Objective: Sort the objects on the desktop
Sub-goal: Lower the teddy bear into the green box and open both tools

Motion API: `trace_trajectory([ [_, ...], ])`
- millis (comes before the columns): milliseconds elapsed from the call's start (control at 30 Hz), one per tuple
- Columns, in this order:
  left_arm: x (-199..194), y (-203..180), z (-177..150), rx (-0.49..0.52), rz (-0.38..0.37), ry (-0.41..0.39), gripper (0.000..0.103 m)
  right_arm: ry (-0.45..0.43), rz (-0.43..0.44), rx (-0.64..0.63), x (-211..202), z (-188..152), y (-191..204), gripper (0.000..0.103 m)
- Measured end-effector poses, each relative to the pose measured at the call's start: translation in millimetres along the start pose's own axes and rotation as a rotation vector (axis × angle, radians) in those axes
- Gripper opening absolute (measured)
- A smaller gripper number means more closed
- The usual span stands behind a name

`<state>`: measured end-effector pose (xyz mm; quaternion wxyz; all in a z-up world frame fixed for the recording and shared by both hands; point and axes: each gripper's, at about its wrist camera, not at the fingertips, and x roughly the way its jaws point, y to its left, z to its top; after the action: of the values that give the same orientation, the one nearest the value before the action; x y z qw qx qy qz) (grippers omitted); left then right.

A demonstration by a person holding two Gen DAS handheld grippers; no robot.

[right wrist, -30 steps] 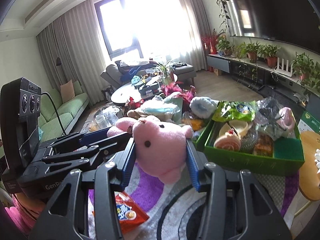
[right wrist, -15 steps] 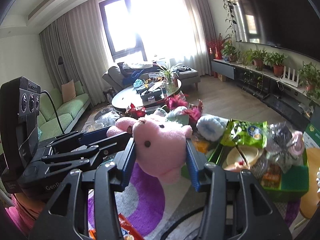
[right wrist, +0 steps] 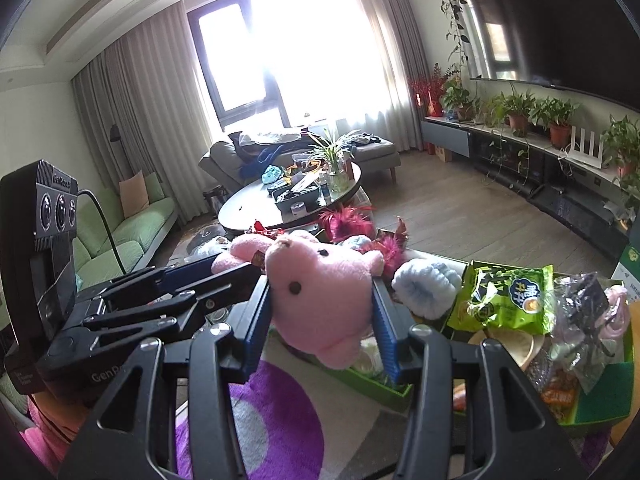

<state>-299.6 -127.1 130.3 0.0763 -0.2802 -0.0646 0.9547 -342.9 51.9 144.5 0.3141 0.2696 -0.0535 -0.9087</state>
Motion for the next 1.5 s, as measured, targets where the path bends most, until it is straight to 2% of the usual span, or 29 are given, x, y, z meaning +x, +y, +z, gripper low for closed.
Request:
trace_trajectory([
  [567, 56.9, 15.4, 7.6, 0.006, -0.021, 0.041, 0.041, 0.017, -0.038, 0.1, 47.7, -0.8, -27.8, 0.047],
  [1233, 109.4, 29.8, -5.7, 0.013, 0.022, 0.117, 0.041, 0.08, -0.087, 0.148, 92.4, -11.9, -55.4, 0.049],
  [1367, 117.4, 32.4, -11.7, 0.007, 0.025, 0.138, 0.041, 0.107, -0.102, 0.152, 98.4, -15.7, -58.9, 0.052],
  [1500, 121.8, 33.8, -15.7, -0.005, 0.021, 0.152, 0.041, 0.126, -0.112, 0.158, 98.4, -18.1, -60.4, 0.06],
])
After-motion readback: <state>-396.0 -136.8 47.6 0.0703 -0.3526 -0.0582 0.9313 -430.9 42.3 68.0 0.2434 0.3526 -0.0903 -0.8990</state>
